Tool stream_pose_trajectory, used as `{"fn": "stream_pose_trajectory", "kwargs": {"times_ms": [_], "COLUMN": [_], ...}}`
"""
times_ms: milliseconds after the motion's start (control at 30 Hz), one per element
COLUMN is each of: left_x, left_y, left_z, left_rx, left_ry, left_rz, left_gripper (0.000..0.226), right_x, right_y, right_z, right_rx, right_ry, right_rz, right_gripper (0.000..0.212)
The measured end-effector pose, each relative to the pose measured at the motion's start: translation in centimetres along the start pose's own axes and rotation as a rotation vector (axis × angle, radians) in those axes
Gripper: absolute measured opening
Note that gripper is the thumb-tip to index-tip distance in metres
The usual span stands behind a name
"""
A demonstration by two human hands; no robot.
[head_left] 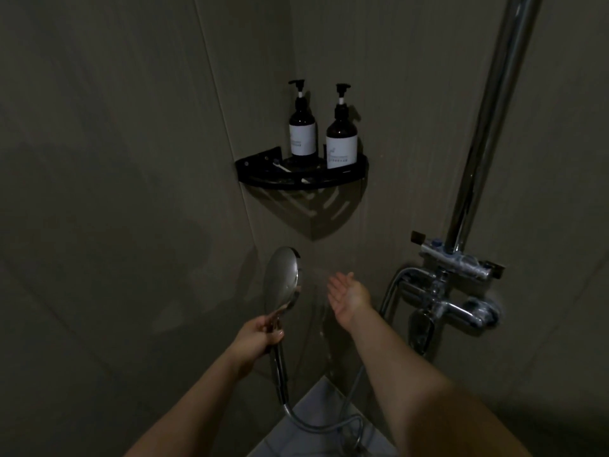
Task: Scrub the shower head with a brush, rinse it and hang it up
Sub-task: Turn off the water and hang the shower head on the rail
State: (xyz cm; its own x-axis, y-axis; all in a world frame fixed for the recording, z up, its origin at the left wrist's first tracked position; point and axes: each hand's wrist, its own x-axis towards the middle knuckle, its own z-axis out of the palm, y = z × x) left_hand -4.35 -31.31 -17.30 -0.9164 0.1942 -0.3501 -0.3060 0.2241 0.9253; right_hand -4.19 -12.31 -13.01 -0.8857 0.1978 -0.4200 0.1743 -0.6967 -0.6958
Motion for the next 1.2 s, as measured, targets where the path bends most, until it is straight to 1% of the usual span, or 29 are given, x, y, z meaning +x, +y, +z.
{"fn": "stream_pose_trajectory", "kwargs": {"times_ms": [133, 333, 433, 600, 667, 733, 800, 867, 967, 1000, 1033, 1067, 1167, 1200], "left_x": [0.0, -0.4, -0.3, -0.2, -0.1, 0.1, 0.2, 0.4, 0.8, 0.9, 1.0, 1.1, 1.5, 1.7], "left_y": [0.2, 0.7, 0.8, 0.5, 0.5, 0.5, 0.7, 0.9, 1.0, 1.0, 1.0, 1.0, 0.8, 0.8], "left_z": [0.3, 0.6, 0.6, 0.5, 0.5, 0.6, 1.0, 1.5, 2.4, 2.7, 3.1, 3.5, 4.4, 4.7], "left_rx": [-0.039, 0.001, 0.005, 0.004, -0.005, -0.016, -0.047, -0.074, -0.111, -0.123, -0.129, -0.134, -0.125, -0.123], "left_ry": [-0.024, -0.019, -0.048, -0.048, -0.041, -0.03, -0.007, 0.029, 0.042, 0.042, 0.042, 0.041, 0.037, 0.032], "left_rz": [-0.003, 0.021, 0.024, 0.033, 0.041, 0.044, 0.057, 0.074, 0.081, 0.078, 0.075, 0.076, 0.084, 0.085], "left_gripper": [0.021, 0.024, 0.021, 0.017, 0.018, 0.018, 0.02, 0.023, 0.024, 0.024, 0.024, 0.024, 0.022, 0.021], "right_x": [-0.1, 0.1, 0.2, 0.0, 0.0, -0.2, -0.6, -1.1, -2.4, -2.4, -2.6, -2.7, -3.2, -3.3], "right_y": [0.1, -0.1, 0.0, -0.3, -0.4, -0.7, -0.9, -0.8, -0.3, -0.2, -0.3, -0.6, -2.3, -2.9], "right_z": [0.1, -0.2, -0.1, -0.4, -1.3, -2.9, -5.1, -7.9, -11.8, -13.0, -13.8, -14.3, -14.3, -14.1], "right_rx": [-0.034, -0.067, -0.081, -0.121, -0.224, -0.39, -0.568, -0.831, -1.272, -1.379, -1.452, -1.467, -1.436, -1.43], "right_ry": [-0.011, -0.007, -0.008, -0.038, -0.027, 0.008, 0.023, 0.003, -0.038, -0.04, -0.033, -0.001, 0.115, 0.144], "right_rz": [0.005, -0.005, -0.016, -0.021, -0.015, 0.006, 0.055, 0.172, 0.395, 0.41, 0.39, 0.362, 0.208, 0.17], "right_gripper": [0.048, 0.048, 0.047, 0.047, 0.048, 0.047, 0.038, 0.024, 0.033, 0.033, 0.034, 0.035, 0.035, 0.031]}}
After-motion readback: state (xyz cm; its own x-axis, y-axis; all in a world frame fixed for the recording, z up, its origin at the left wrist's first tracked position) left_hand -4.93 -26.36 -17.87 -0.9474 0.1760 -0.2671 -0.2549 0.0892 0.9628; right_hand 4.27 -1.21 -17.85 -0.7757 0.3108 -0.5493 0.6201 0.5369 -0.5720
